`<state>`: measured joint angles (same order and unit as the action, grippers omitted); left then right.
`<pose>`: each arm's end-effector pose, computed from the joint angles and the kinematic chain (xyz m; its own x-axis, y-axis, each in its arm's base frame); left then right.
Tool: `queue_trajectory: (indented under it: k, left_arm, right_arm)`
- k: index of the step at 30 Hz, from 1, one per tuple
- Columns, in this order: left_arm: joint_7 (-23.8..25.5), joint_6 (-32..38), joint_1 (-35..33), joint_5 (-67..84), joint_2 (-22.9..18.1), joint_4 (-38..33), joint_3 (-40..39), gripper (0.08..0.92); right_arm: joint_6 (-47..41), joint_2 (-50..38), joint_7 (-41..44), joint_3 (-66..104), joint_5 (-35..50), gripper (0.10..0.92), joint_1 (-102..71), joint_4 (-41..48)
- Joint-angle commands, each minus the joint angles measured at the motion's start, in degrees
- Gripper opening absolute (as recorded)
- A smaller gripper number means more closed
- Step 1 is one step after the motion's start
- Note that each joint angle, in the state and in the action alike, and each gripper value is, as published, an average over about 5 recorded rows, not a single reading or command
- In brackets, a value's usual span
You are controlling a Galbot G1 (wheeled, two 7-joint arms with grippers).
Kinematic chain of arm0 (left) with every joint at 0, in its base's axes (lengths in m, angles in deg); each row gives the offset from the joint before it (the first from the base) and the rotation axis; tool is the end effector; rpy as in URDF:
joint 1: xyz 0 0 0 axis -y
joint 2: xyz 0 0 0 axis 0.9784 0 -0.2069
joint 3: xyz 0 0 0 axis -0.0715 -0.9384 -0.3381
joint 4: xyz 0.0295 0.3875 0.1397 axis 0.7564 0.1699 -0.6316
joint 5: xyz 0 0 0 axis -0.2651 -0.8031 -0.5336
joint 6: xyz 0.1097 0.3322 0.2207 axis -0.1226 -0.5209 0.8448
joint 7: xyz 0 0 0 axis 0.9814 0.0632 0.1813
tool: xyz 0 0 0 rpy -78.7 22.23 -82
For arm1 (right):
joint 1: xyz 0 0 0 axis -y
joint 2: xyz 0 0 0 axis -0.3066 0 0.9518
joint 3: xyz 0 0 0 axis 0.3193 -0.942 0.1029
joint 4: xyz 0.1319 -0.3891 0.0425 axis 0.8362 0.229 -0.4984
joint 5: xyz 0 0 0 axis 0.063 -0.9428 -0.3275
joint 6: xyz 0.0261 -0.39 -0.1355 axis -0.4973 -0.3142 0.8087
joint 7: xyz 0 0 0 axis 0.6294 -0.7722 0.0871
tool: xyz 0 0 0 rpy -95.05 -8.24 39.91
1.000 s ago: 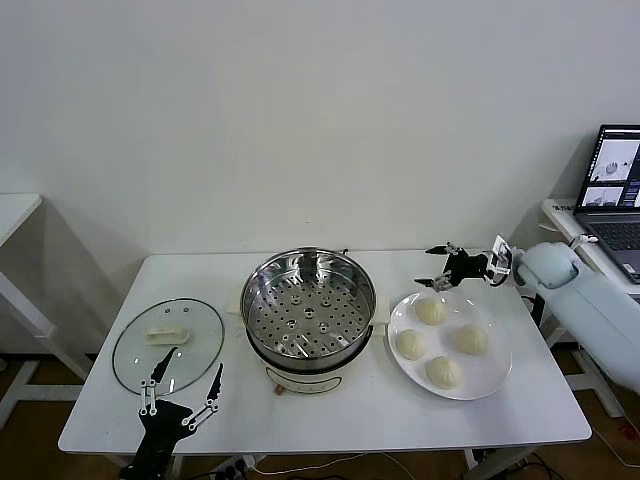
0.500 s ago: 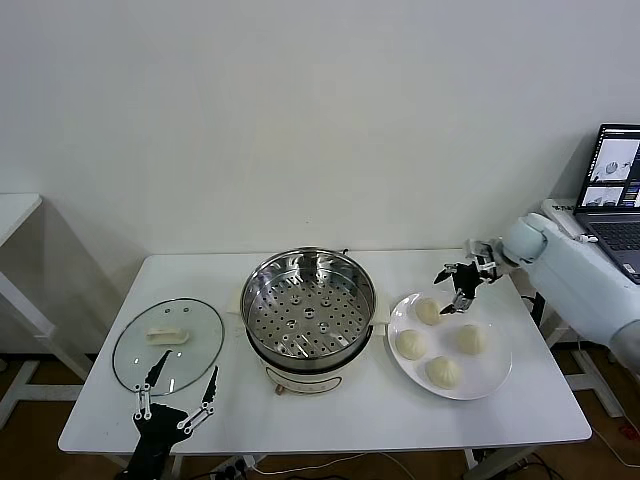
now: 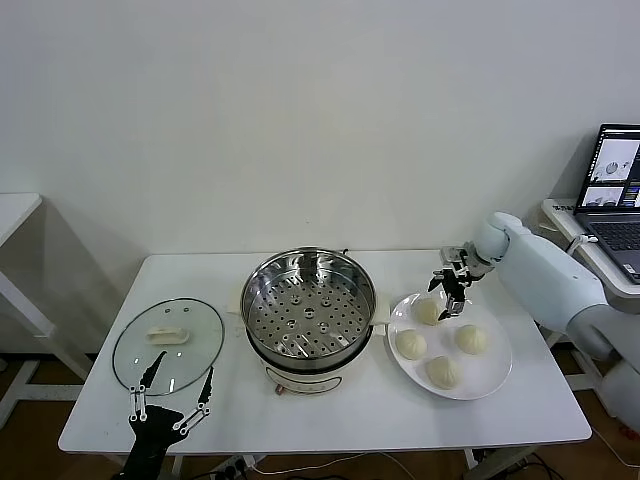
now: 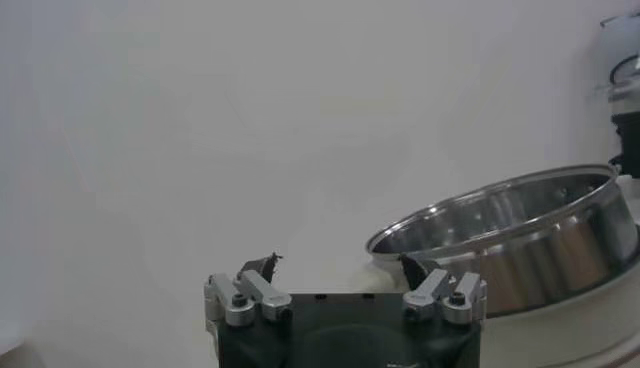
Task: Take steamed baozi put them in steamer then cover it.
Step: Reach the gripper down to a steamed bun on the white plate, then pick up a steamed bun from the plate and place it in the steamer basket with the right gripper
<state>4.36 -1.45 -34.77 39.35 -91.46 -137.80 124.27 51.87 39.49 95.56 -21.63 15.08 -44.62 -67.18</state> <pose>0.1100 0.0943 -0.3860 -0.9787 0.1782 -0.1022 0.1317 0.9260 0.3539 0.7168 -0.1750 -0.2570 -0.1314 -0.1635 0.9778 -0.9826 -0.1092 -0.1503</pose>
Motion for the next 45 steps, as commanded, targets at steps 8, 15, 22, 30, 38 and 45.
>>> queue_trajectory:
  k: [8,15,22,30,38,45]
  left_arm:
    - [-0.09,0.23,0.00,-0.02,-0.10,0.29,0.21,0.823]
    - [-0.15,0.24,0.00,0.04,-0.09,0.12,0.55,0.823]
    - [-0.20,0.11,-0.06,0.05,-0.13,-0.18,0.65,0.823]
    - [-0.25,-0.04,-0.15,0.17,0.14,-1.39,0.88,0.823]
    - [-0.29,0.14,0.12,0.13,0.12,-1.74,0.17,0.823]
    - [-0.38,0.15,0.00,0.12,0.00,-2.34,0.20,0.823]
  right_arm:
    - [0.72,2.57,-1.39,-0.22,-4.16,0.810,-0.37,2.65]
    - [0.85,2.32,-1.71,-0.43,-4.01,0.726,-0.51,2.05]
    - [0.58,-1.42,-1.49,-3.66,-0.18,0.664,2.42,-4.96]
    - [12.57,-7.42,-0.42,-13.75,8.04,0.653,18.23,-20.85]
    - [27.45,-2.66,0.61,-18.11,9.89,0.661,31.59,-27.91]
    - [32.79,4.82,1.07,-19.74,7.12,0.664,32.61,-32.89]
